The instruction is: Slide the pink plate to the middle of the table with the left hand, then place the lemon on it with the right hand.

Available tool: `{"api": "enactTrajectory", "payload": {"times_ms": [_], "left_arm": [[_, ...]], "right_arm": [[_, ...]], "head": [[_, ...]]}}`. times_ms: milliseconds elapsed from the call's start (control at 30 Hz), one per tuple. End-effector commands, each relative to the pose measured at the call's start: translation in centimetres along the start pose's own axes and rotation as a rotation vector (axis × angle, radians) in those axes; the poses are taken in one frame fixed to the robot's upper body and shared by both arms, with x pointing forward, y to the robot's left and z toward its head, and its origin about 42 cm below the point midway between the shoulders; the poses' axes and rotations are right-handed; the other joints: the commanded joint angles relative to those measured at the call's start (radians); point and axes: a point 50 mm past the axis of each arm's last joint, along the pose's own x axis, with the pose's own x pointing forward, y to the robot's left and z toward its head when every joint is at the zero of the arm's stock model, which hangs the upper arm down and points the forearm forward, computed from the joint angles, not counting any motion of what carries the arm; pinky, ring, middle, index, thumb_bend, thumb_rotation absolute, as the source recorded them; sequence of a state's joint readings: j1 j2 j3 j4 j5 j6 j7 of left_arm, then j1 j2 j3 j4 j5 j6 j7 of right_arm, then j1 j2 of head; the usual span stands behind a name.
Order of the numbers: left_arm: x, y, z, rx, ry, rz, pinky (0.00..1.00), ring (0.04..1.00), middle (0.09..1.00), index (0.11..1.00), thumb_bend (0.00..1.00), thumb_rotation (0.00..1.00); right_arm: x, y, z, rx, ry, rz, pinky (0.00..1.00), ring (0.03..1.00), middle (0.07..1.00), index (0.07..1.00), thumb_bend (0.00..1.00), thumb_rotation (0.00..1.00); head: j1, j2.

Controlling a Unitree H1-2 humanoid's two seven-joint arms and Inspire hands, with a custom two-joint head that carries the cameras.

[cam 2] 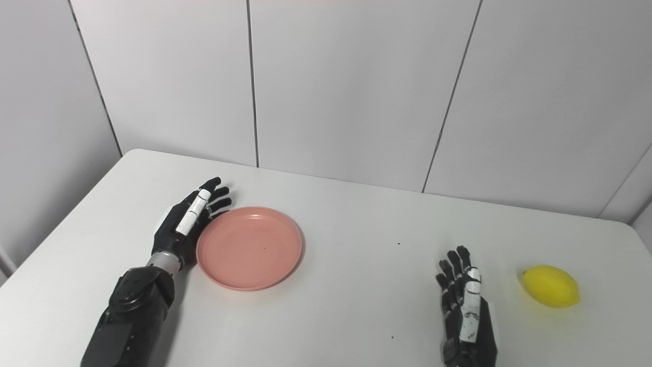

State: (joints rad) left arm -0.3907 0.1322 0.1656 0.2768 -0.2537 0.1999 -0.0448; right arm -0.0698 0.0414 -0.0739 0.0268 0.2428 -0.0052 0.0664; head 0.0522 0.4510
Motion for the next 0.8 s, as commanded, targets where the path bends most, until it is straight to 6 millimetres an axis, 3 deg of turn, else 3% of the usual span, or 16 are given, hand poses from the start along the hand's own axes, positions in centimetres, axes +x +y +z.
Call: {"api": "enactTrajectory", "payload": {"times_ms": [0,100,300,433,767], "left_arm": [[-0.1,-0.9,-1.0,0.006,0.037,-0.009,0.75,0.816,0.825,0.807,0.75,0.63],[0.0,-1.6,-1.4,0.013,0.041,-0.009,0.73,0.805,0.825,0.809,0.76,0.65],[-0.1,-2.5,-2.0,0.019,0.048,-0.011,0.89,0.836,0.832,0.816,0.73,0.66],[-0.2,-3.1,-2.4,0.013,0.052,-0.010,0.93,0.858,0.834,0.807,0.74,0.66],[-0.5,-4.7,-3.1,-0.023,0.050,-0.005,0.87,0.843,0.831,0.818,0.73,0.68]], "right_arm": [[-2.6,0.2,-3.8,0.045,0.143,-0.032,0.99,0.959,0.965,0.969,0.68,0.99],[-2.6,0.2,-3.8,0.042,0.138,-0.025,0.99,0.967,0.967,0.978,0.68,1.00],[-2.5,0.4,-3.8,0.045,0.134,-0.027,0.99,0.961,0.964,0.973,0.68,1.00],[-2.5,0.4,-3.7,0.041,0.130,-0.025,0.99,0.962,0.966,0.975,0.69,1.00],[-2.4,0.1,-3.7,0.026,0.125,-0.025,0.97,0.959,0.958,0.970,0.68,1.00]], "head": [[0.000,0.002],[-0.001,0.002],[-0.006,0.002],[-0.007,0.002],[-0.005,0.007]]}}
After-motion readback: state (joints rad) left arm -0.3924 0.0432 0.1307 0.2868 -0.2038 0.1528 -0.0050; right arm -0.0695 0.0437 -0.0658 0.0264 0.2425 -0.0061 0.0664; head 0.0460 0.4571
